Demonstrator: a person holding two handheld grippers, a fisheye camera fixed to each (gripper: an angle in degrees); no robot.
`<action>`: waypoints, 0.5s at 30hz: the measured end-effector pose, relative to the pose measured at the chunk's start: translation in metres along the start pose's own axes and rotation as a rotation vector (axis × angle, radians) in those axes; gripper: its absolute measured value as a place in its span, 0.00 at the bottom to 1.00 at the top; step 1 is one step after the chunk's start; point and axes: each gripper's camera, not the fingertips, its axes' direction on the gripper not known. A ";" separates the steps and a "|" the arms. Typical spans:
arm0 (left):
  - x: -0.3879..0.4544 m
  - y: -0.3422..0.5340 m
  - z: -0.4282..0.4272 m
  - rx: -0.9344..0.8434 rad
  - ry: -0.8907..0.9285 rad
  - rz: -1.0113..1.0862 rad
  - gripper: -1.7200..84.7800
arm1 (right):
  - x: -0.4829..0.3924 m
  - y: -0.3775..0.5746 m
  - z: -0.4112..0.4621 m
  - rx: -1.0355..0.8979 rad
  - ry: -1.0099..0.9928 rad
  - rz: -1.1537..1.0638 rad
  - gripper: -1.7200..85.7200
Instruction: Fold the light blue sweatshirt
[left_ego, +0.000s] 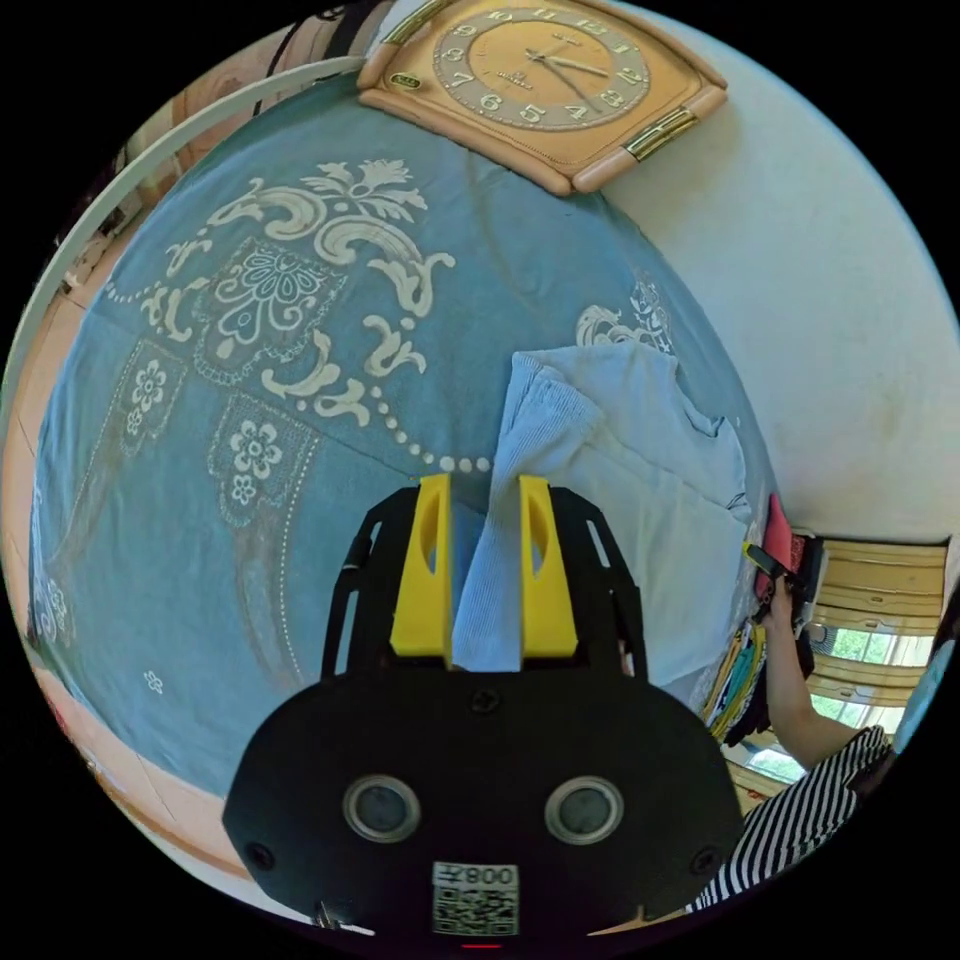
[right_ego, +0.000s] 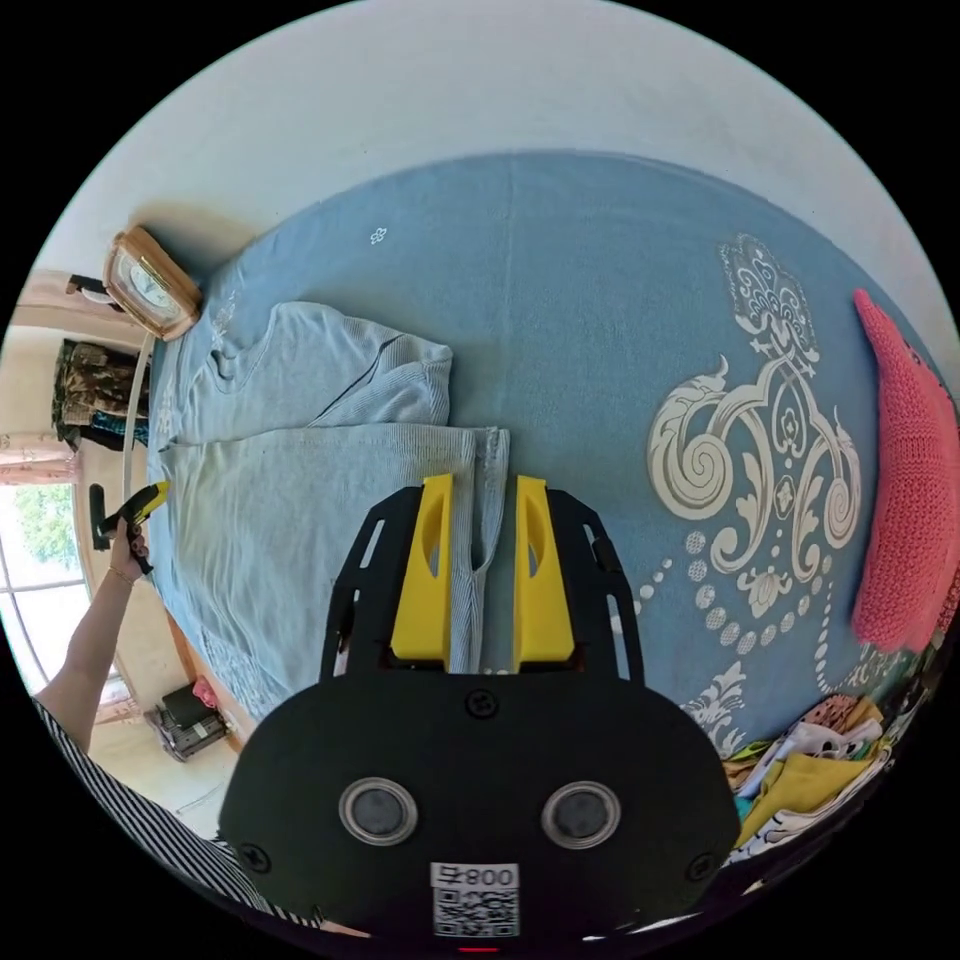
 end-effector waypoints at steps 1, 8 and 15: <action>0.005 0.000 -0.004 0.015 0.047 -0.001 0.13 | -0.009 -0.002 0.000 0.005 0.030 -0.017 0.13; 0.070 -0.011 -0.014 -0.001 -0.054 0.105 0.08 | -0.041 -0.017 -0.001 -0.001 0.063 -0.046 0.05; 0.117 0.004 -0.053 0.062 -0.010 0.171 0.06 | -0.050 -0.007 -0.029 0.083 -0.012 -0.053 0.03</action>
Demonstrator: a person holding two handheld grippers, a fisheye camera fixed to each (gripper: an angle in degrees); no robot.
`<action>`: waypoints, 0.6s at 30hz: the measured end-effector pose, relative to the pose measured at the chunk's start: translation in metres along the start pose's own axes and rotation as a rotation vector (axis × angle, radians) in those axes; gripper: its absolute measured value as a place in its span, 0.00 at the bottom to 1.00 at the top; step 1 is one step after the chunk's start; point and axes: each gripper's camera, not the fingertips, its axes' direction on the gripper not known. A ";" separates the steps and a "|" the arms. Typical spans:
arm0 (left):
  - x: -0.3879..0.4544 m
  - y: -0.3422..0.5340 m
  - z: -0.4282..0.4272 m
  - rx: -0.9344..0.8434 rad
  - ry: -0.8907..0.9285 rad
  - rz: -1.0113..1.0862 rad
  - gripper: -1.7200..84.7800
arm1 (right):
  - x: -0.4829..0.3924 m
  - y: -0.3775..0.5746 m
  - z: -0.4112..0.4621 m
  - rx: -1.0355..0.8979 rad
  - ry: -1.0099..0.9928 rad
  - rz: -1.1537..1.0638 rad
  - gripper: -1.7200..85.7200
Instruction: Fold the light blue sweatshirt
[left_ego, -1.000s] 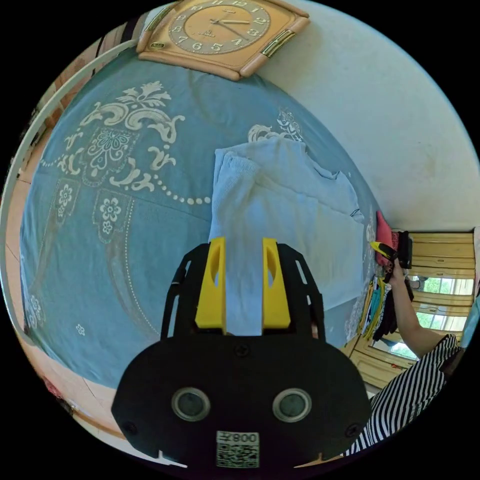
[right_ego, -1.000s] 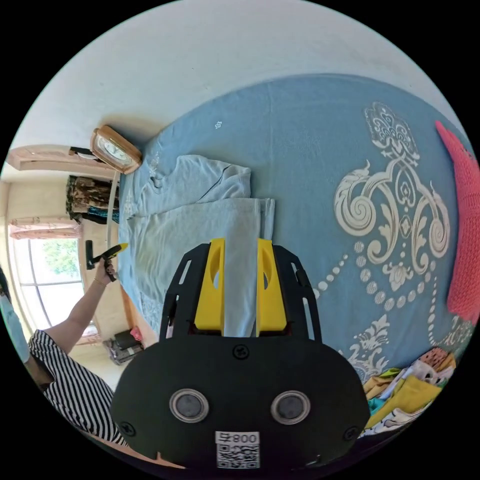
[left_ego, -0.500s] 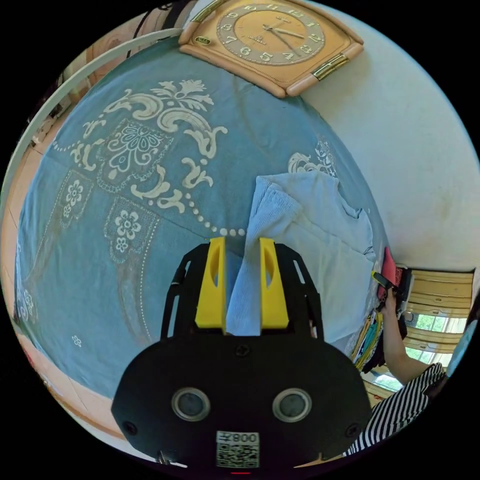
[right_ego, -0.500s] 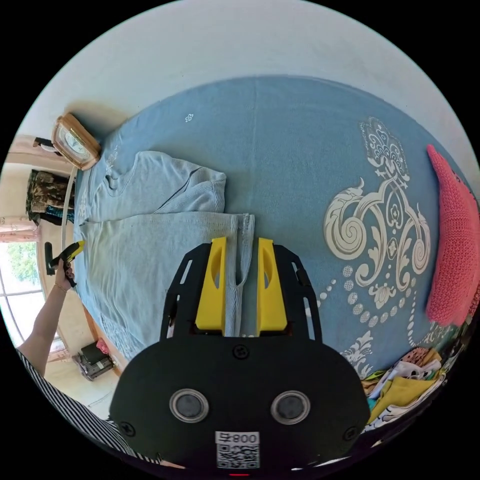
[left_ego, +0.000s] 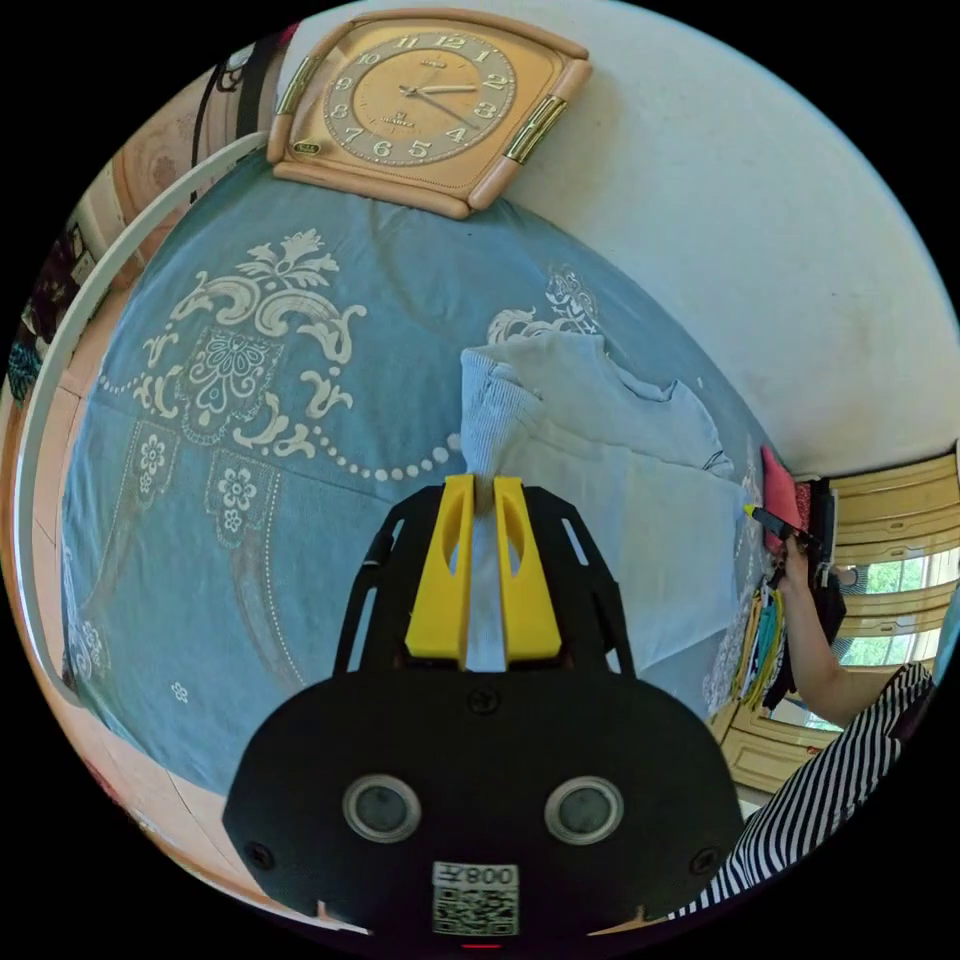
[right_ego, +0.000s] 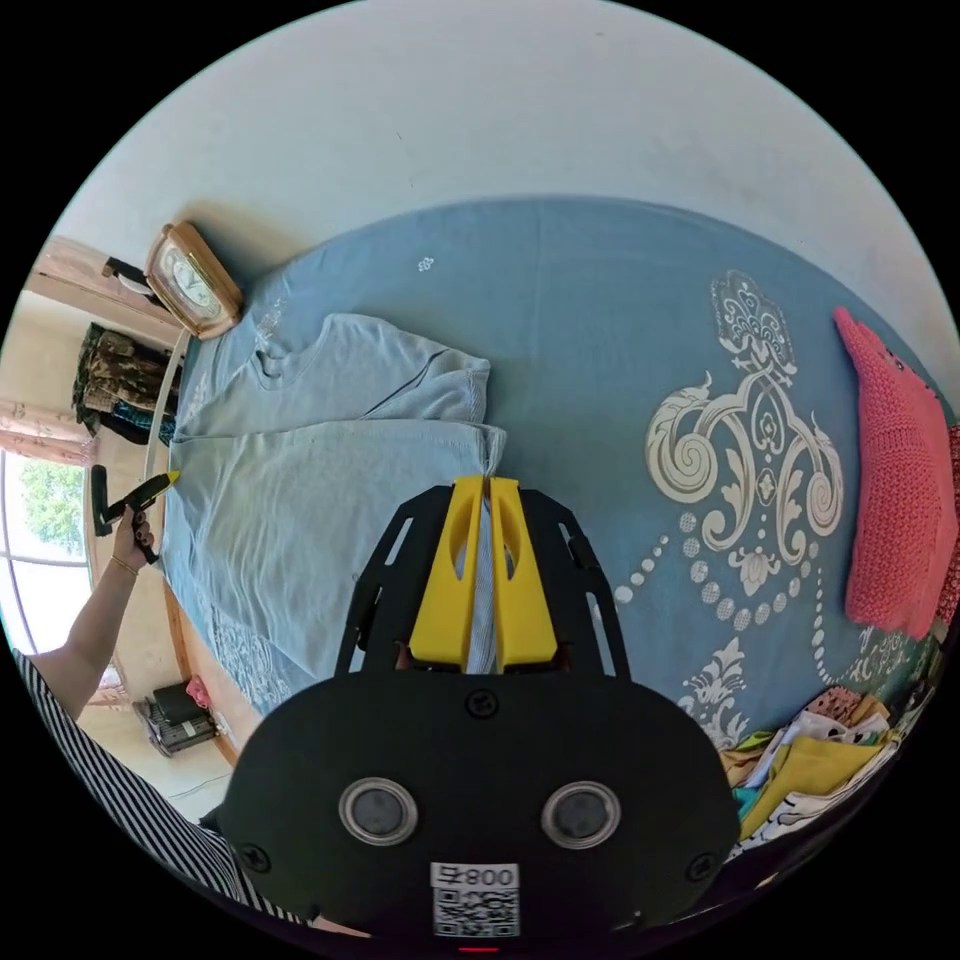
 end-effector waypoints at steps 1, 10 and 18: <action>0.009 0.002 -0.008 0.011 0.006 0.013 0.06 | -0.003 0.003 -0.009 0.022 -0.005 -0.009 0.03; 0.064 0.000 -0.018 -0.026 -0.156 0.049 0.07 | -0.017 0.011 -0.027 0.060 -0.038 -0.037 0.03; 0.125 -0.035 -0.025 -0.025 -0.175 0.205 0.10 | -0.017 0.009 -0.021 0.054 -0.050 -0.025 0.03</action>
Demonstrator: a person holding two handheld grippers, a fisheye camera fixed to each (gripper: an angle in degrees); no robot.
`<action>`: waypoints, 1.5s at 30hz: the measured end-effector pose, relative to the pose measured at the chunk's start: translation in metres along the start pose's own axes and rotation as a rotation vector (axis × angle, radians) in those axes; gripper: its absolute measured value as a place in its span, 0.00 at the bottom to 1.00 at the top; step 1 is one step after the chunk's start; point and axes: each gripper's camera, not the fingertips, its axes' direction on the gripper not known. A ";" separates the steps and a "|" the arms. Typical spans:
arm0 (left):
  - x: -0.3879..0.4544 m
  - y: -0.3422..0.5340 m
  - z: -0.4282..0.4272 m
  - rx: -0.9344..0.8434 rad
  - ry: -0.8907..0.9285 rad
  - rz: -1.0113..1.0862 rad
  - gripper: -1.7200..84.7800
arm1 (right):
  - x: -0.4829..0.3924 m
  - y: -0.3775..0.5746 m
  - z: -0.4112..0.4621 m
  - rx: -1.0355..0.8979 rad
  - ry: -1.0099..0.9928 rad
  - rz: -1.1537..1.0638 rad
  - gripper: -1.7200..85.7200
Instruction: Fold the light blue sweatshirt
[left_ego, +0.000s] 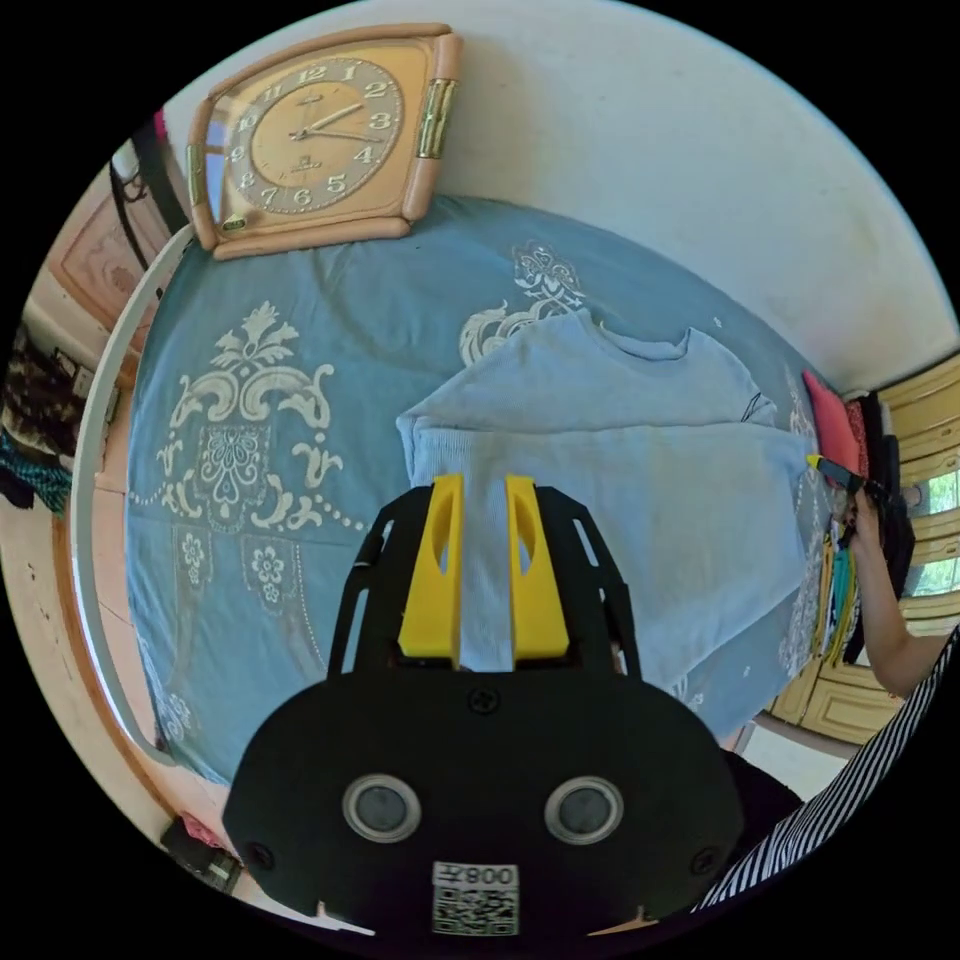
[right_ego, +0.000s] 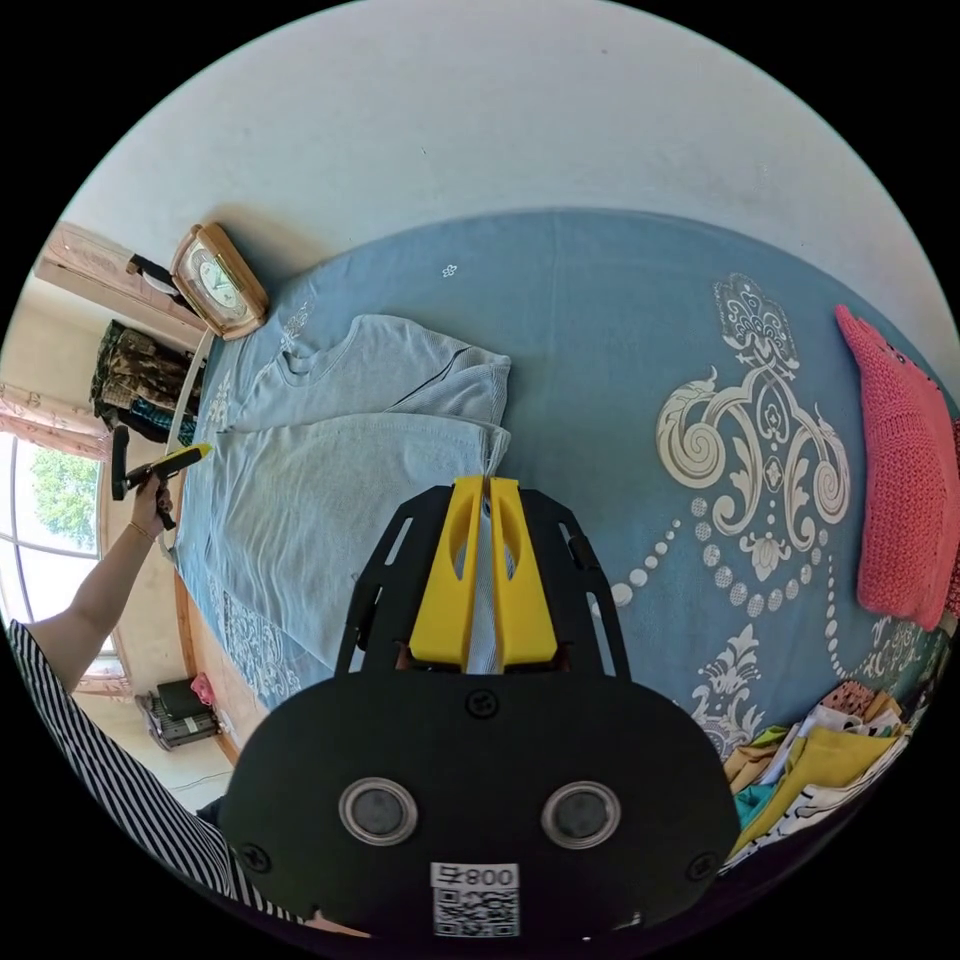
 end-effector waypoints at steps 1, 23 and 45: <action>0.010 -0.012 0.001 -0.021 -0.040 0.043 0.11 | 0.000 0.000 0.000 0.000 0.002 0.000 0.03; 0.095 -0.069 -0.026 -0.097 -0.203 0.191 0.08 | 0.016 0.020 0.000 0.011 -0.059 0.006 0.03; 0.120 -0.066 -0.065 -0.030 -0.183 0.179 0.05 | 0.034 0.057 -0.013 0.069 -0.124 0.013 0.03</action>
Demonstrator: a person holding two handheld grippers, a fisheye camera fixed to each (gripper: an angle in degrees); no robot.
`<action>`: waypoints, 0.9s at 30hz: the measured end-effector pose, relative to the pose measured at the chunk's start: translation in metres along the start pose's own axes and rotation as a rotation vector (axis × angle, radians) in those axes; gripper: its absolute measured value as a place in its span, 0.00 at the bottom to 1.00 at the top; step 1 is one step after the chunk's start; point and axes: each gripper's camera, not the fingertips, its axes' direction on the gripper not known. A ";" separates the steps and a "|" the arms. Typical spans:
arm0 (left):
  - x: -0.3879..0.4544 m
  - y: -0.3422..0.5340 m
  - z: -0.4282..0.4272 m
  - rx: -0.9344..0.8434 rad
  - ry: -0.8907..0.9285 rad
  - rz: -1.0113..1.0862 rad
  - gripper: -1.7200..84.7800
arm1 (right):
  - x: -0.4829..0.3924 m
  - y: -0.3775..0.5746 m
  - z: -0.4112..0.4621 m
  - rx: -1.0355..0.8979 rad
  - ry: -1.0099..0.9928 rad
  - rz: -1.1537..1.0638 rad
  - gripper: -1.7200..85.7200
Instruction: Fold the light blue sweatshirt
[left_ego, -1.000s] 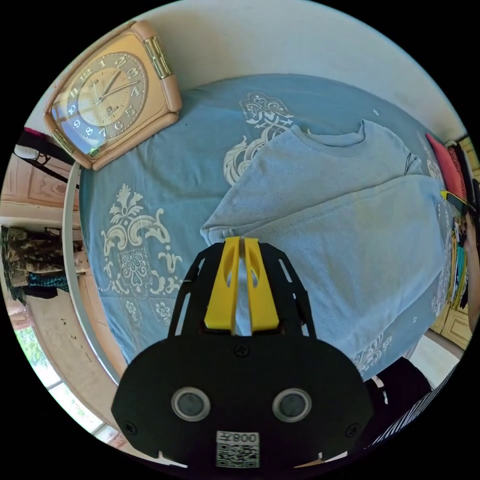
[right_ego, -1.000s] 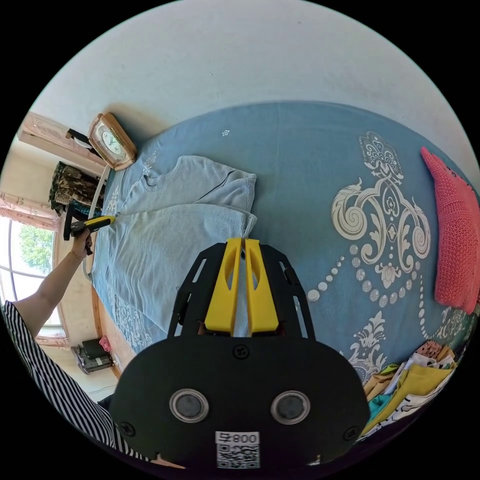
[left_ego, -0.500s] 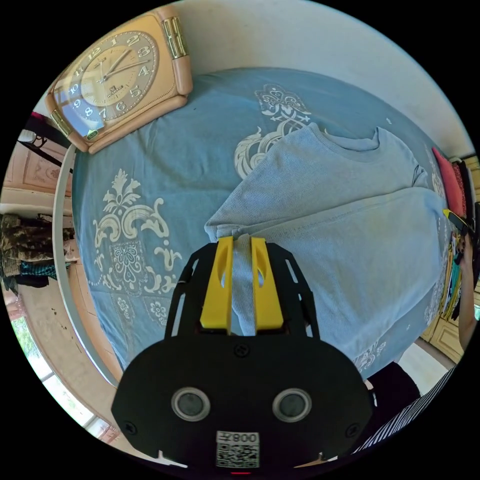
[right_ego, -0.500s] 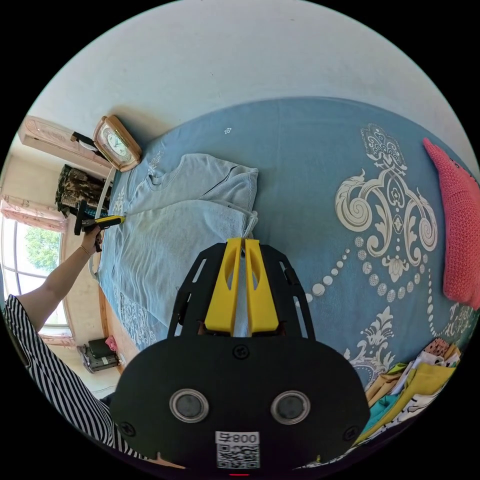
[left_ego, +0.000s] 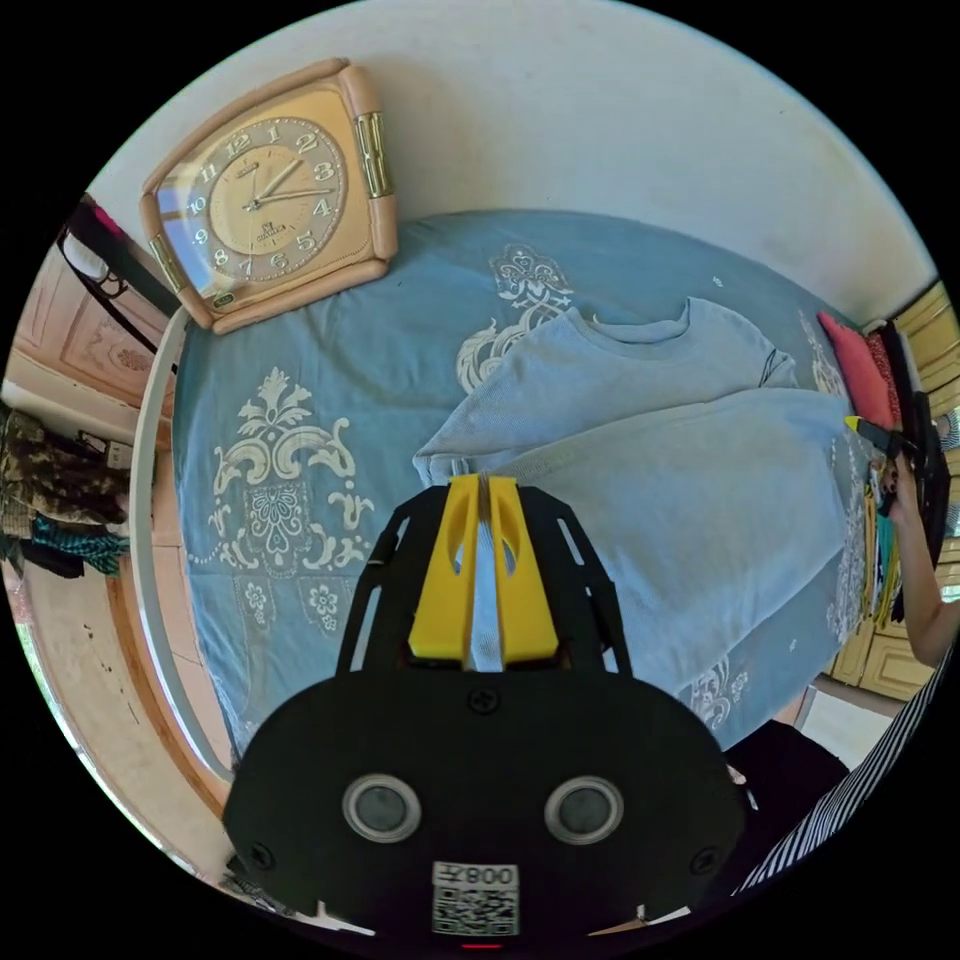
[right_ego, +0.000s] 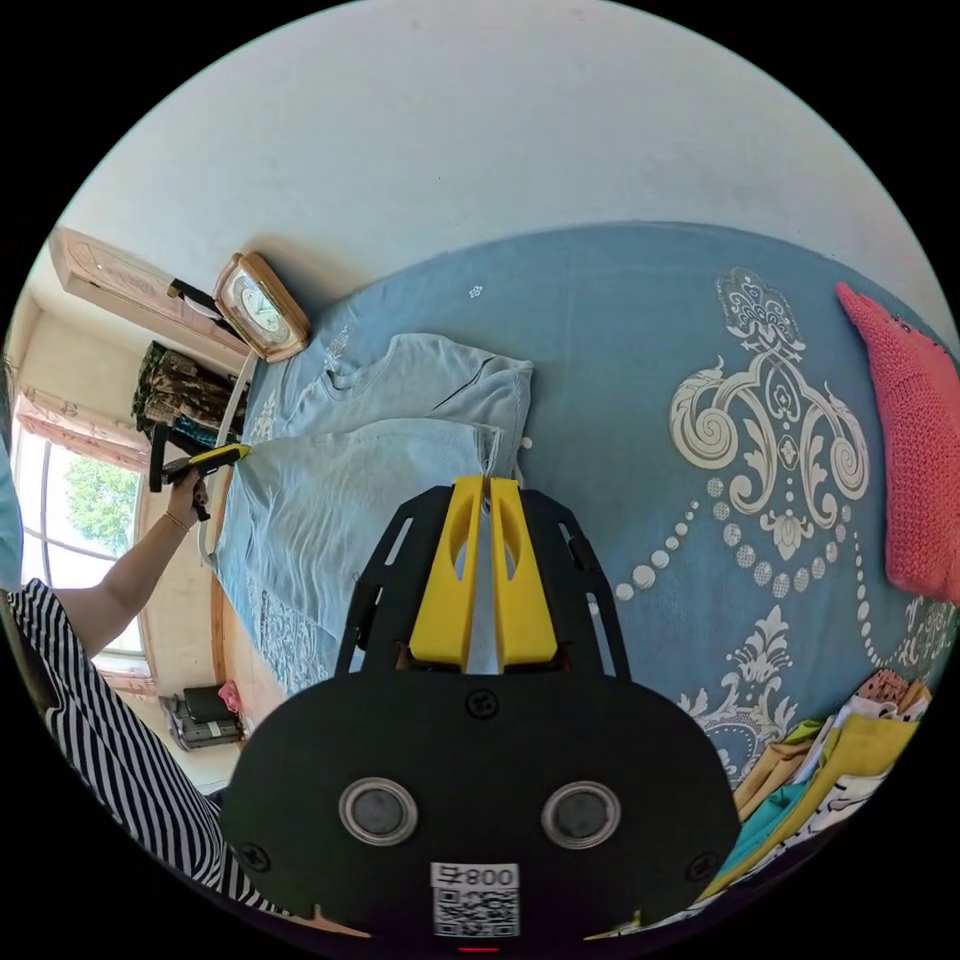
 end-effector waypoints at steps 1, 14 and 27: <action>-0.003 0.000 -0.001 -0.002 0.022 -0.009 0.05 | -0.001 0.001 -0.002 0.009 0.000 -0.007 0.03; -0.010 -0.017 0.048 -0.151 0.011 -0.047 0.08 | 0.012 0.020 0.006 -0.021 -0.002 0.016 0.03; -0.013 0.012 0.011 -0.020 0.056 -0.053 0.05 | 0.016 0.035 0.004 -0.005 -0.032 0.019 0.03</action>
